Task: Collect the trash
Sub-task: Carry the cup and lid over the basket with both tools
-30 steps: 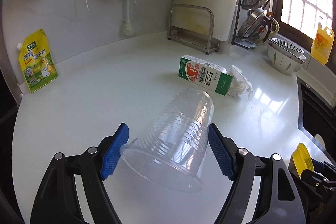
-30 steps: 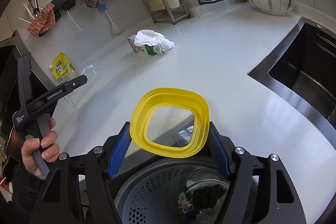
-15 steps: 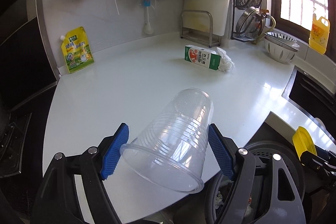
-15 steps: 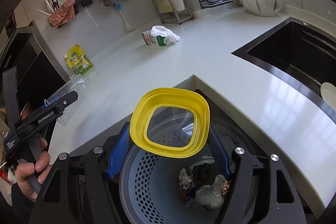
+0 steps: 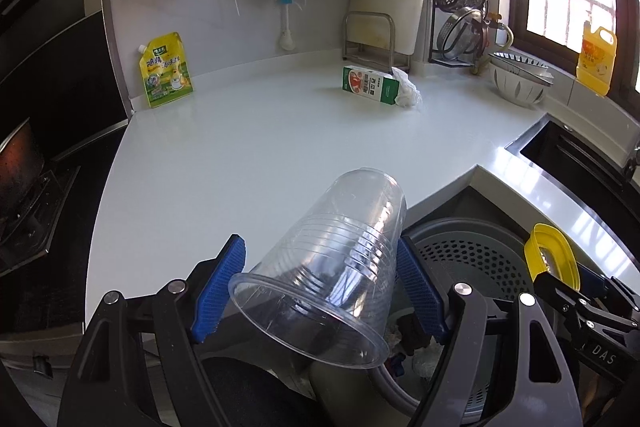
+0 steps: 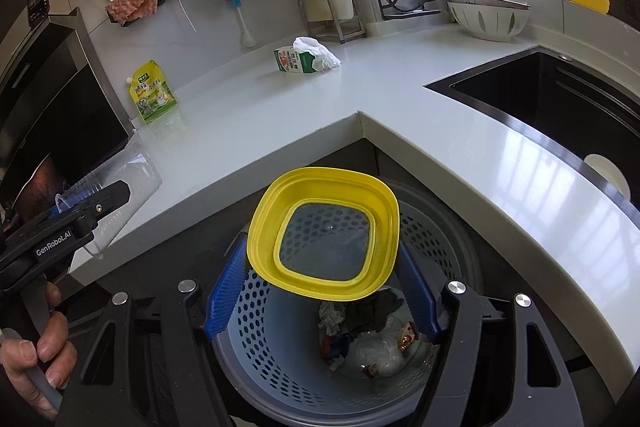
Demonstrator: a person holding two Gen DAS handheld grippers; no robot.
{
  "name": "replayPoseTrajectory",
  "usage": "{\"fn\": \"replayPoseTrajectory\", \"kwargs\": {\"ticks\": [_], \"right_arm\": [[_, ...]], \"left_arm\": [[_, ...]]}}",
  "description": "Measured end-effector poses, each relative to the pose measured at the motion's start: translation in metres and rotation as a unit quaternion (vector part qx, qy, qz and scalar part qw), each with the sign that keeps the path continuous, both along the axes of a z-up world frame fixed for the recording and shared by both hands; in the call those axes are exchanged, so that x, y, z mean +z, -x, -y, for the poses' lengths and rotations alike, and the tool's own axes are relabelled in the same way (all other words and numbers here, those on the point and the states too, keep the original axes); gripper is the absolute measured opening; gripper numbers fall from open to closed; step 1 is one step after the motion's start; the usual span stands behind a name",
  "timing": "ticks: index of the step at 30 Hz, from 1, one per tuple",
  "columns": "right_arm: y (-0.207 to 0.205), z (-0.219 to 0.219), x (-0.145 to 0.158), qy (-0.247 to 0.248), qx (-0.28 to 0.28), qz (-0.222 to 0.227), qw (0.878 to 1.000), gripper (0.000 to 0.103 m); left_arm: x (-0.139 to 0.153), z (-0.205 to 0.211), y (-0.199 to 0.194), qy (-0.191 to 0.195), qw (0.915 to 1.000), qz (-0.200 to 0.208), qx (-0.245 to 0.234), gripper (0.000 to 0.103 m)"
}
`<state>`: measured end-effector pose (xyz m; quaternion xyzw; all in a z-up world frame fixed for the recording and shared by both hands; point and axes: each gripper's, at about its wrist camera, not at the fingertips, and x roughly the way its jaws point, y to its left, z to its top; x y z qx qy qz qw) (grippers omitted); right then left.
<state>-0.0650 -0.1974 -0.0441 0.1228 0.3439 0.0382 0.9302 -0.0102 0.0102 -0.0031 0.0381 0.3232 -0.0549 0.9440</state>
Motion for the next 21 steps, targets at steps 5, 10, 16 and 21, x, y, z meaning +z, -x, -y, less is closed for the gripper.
{"fn": "replayPoseTrajectory", "kwargs": {"ticks": [5, 10, 16, 21], "right_arm": [[0.014, -0.001, -0.006, 0.024, -0.003, 0.000, 1.000, 0.068], [0.026, 0.000, -0.014, 0.047, -0.011, -0.002, 0.999, 0.068], [0.030, 0.002, -0.022, 0.062, -0.022, -0.008, 0.998, 0.068], [0.030, 0.003, -0.026, 0.073, -0.031, -0.010, 0.997, 0.068]], "left_arm": [[-0.014, 0.012, 0.017, -0.001, 0.9999, -0.010, -0.003, 0.075], [-0.024, 0.025, 0.028, -0.004, 0.9998, -0.019, -0.011, 0.075], [-0.035, 0.035, 0.035, -0.012, 0.9993, -0.032, -0.016, 0.075], [-0.044, 0.039, 0.035, -0.019, 0.9988, -0.042, -0.015, 0.075]]}}
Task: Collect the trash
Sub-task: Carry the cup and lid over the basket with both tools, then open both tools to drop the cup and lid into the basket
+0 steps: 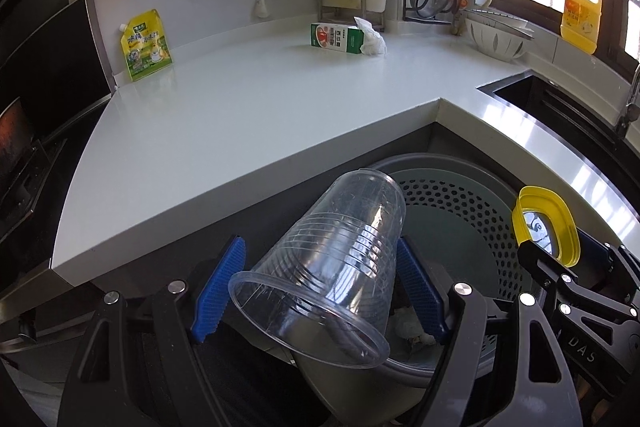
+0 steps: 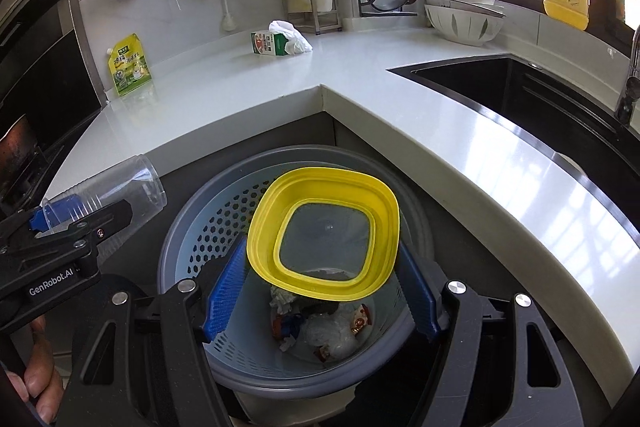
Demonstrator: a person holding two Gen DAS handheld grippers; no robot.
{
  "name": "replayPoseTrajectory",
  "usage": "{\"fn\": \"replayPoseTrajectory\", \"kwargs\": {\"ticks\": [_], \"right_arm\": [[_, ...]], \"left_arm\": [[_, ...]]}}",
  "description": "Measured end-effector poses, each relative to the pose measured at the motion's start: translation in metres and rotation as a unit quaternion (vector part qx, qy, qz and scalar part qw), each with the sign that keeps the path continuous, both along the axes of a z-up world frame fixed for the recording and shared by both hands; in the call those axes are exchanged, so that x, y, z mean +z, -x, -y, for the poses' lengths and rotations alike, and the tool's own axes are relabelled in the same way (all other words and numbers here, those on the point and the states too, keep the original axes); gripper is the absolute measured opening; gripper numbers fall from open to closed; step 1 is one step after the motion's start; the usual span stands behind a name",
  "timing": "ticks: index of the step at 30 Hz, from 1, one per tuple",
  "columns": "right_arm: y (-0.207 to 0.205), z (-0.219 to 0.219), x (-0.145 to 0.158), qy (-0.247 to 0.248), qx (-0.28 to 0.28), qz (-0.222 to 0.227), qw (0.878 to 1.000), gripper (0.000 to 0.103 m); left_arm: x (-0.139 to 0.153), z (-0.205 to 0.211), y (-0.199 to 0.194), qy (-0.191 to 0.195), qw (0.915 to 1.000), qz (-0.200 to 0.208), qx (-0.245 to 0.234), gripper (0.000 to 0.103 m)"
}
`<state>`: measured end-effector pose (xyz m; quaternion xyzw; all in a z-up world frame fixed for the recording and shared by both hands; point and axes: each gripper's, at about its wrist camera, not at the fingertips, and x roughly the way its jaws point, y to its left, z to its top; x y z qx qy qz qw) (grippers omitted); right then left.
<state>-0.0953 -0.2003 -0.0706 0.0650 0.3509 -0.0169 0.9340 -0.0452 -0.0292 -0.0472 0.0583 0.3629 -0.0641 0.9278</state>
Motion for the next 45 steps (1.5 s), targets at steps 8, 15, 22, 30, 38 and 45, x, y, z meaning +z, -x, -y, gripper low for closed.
{"fn": "replayPoseTrajectory", "kwargs": {"ticks": [8, 15, 22, 30, 38, 45], "right_arm": [[-0.007, -0.001, -0.012, 0.018, -0.005, -0.008, 1.000, 0.068], [-0.015, 0.002, -0.022, 0.025, -0.007, -0.019, 0.999, 0.068], [-0.021, 0.003, -0.027, 0.024, -0.002, -0.022, 0.999, 0.068], [-0.024, 0.003, -0.035, 0.023, 0.008, -0.031, 0.999, 0.068], [-0.023, 0.005, -0.035, 0.023, 0.008, -0.026, 0.999, 0.069], [-0.022, 0.003, -0.033, 0.023, 0.012, -0.027, 0.999, 0.069]], "left_arm": [[-0.013, 0.003, -0.006, -0.002, 0.9999, -0.014, 0.006, 0.075], [-0.029, 0.008, -0.016, -0.001, 0.9992, -0.041, 0.003, 0.075], [-0.043, 0.012, -0.026, 0.001, 0.9977, -0.067, -0.001, 0.075], [-0.050, 0.013, -0.028, 0.001, 0.9970, -0.077, -0.004, 0.075], [-0.052, 0.014, -0.029, 0.004, 0.9967, -0.081, -0.007, 0.076], [-0.050, 0.013, -0.026, 0.007, 0.9969, -0.078, -0.005, 0.077]]}}
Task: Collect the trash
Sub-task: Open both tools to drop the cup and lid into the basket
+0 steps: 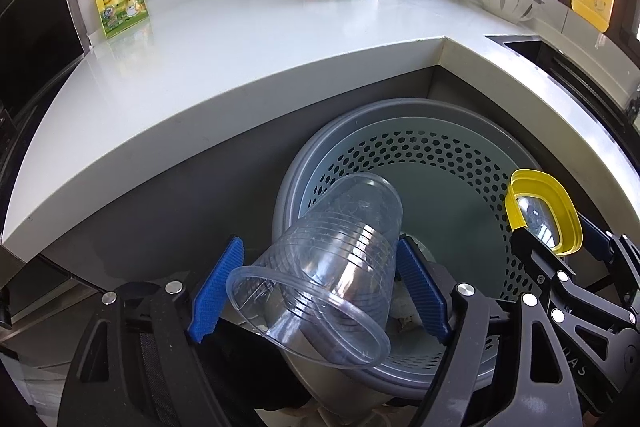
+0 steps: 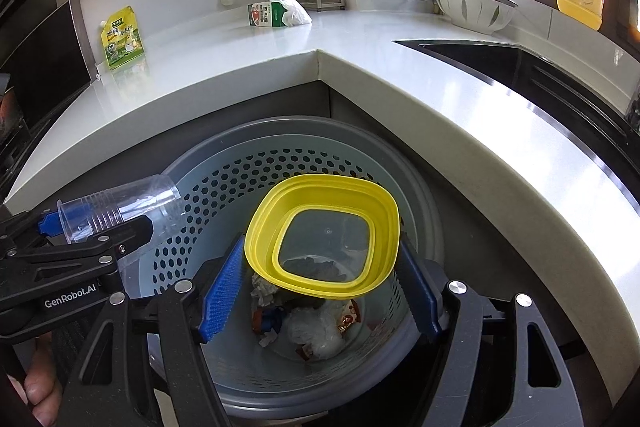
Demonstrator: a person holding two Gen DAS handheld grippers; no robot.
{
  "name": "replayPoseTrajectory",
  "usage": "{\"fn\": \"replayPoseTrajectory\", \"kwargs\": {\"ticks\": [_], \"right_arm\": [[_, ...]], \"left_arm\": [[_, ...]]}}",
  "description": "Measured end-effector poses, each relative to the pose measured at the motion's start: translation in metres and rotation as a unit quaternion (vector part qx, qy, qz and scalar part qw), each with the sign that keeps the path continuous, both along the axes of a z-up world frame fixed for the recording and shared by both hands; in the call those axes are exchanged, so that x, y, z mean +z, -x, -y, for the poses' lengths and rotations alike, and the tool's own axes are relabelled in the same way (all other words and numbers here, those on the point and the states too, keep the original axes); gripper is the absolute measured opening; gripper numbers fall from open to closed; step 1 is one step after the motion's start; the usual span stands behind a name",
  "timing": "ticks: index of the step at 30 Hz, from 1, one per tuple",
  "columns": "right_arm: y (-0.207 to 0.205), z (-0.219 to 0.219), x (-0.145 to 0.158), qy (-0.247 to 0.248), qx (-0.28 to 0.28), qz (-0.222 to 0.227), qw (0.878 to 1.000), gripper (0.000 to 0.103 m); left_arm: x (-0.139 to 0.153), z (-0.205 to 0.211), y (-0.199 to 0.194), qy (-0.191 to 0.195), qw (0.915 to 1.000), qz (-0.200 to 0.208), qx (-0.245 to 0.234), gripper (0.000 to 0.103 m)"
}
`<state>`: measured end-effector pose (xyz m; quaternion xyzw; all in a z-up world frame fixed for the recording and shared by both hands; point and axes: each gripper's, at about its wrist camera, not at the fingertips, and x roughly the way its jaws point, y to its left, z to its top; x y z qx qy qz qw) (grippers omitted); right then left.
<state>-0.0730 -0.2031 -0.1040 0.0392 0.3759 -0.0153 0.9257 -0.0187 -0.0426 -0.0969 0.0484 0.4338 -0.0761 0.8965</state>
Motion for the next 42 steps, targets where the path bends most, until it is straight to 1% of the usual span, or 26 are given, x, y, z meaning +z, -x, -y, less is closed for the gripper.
{"fn": "replayPoseTrajectory", "kwargs": {"ticks": [2, 7, 9, 16, 24, 27, 31, 38, 42], "right_arm": [[0.000, -0.001, 0.001, 0.000, 0.001, -0.001, 1.000, 0.071], [0.004, -0.002, 0.005, 0.002, 0.005, 0.008, 1.000, 0.078], [0.004, -0.003, 0.007, 0.004, 0.004, 0.011, 1.000, 0.079], [0.007, -0.002, 0.010, 0.001, 0.002, 0.018, 1.000, 0.079], [0.014, 0.001, 0.017, -0.006, 0.000, 0.028, 1.000, 0.085], [0.014, 0.001, 0.020, -0.008, 0.002, 0.021, 1.000, 0.087], [0.012, -0.003, 0.019, -0.003, 0.007, -0.001, 1.000, 0.087], [0.008, -0.011, 0.010, 0.006, 0.004, -0.034, 0.999, 0.088], [0.011, -0.013, 0.011, -0.002, -0.001, -0.031, 1.000, 0.088]], "left_arm": [[0.000, 0.000, 0.001, 0.002, 1.0000, -0.001, 0.001, 0.078], [0.001, -0.002, 0.002, 0.005, 1.0000, -0.003, 0.003, 0.079], [0.002, -0.003, 0.002, 0.008, 1.0000, -0.002, 0.004, 0.082], [0.004, -0.005, 0.005, 0.009, 0.9999, 0.002, 0.006, 0.082], [0.011, -0.010, 0.009, 0.012, 0.9998, 0.012, 0.013, 0.084], [0.013, -0.013, 0.011, 0.014, 0.9997, 0.016, 0.015, 0.084], [0.013, -0.016, 0.012, 0.013, 0.9996, 0.017, 0.019, 0.084], [0.016, -0.025, 0.017, 0.014, 0.9993, 0.021, 0.028, 0.084], [0.018, -0.031, 0.018, 0.016, 0.9991, 0.019, 0.034, 0.084]]}}
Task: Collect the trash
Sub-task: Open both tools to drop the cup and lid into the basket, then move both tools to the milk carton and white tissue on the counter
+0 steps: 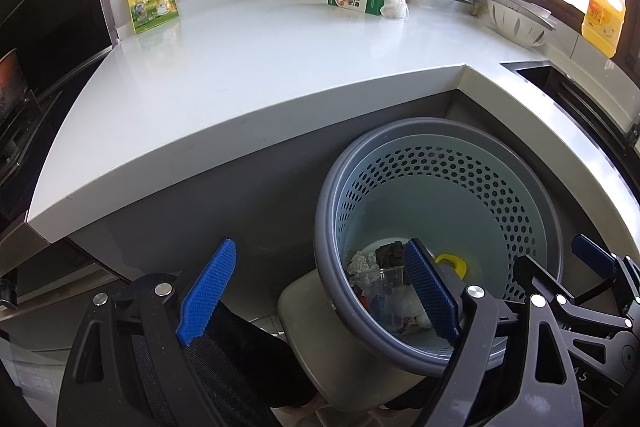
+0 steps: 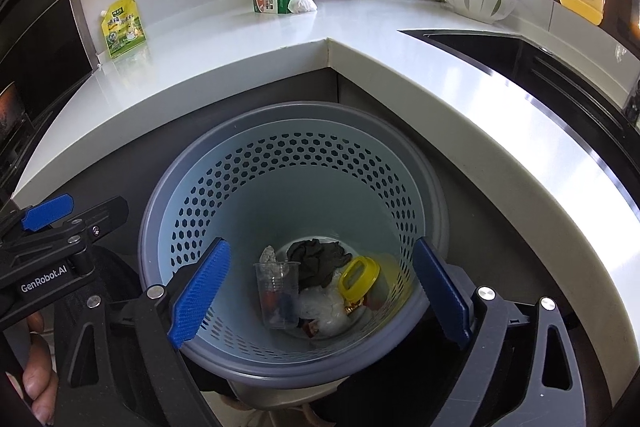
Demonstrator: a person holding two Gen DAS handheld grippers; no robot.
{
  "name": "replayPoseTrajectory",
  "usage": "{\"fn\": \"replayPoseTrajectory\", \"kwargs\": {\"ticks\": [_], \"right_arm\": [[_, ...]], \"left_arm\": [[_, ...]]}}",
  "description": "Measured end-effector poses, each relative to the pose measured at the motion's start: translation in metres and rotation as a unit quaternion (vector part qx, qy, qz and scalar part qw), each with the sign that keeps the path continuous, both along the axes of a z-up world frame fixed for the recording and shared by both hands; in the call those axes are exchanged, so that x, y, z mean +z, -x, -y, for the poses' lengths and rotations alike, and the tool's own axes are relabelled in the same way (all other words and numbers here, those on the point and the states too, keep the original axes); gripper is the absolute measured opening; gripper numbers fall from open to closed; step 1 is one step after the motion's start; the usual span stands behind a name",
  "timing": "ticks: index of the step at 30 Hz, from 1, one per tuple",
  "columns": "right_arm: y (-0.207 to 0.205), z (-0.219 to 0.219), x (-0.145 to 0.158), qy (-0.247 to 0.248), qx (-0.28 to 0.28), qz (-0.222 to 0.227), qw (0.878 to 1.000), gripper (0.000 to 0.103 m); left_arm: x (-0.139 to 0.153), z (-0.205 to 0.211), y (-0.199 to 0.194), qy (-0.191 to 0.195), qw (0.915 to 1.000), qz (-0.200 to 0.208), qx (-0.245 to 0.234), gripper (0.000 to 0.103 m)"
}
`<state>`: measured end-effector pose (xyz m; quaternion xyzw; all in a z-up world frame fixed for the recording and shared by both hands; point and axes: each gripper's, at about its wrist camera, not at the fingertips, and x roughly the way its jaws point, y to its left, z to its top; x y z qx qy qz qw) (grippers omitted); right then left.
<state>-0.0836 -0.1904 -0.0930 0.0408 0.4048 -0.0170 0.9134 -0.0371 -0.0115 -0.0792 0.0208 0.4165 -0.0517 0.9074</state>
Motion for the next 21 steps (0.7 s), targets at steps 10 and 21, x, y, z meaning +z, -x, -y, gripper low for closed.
{"fn": "replayPoseTrajectory", "kwargs": {"ticks": [10, 21], "right_arm": [[-0.002, 0.001, 0.040, 0.016, 0.030, 0.066, 0.997, 0.088], [-0.086, 0.017, 0.092, 0.016, 0.076, 0.102, 0.992, 0.088]], "left_arm": [[0.022, -0.016, -0.003, 0.013, 0.9998, 0.015, 0.003, 0.086], [0.079, -0.018, -0.078, 0.019, 0.9967, 0.079, 0.008, 0.091]]}}
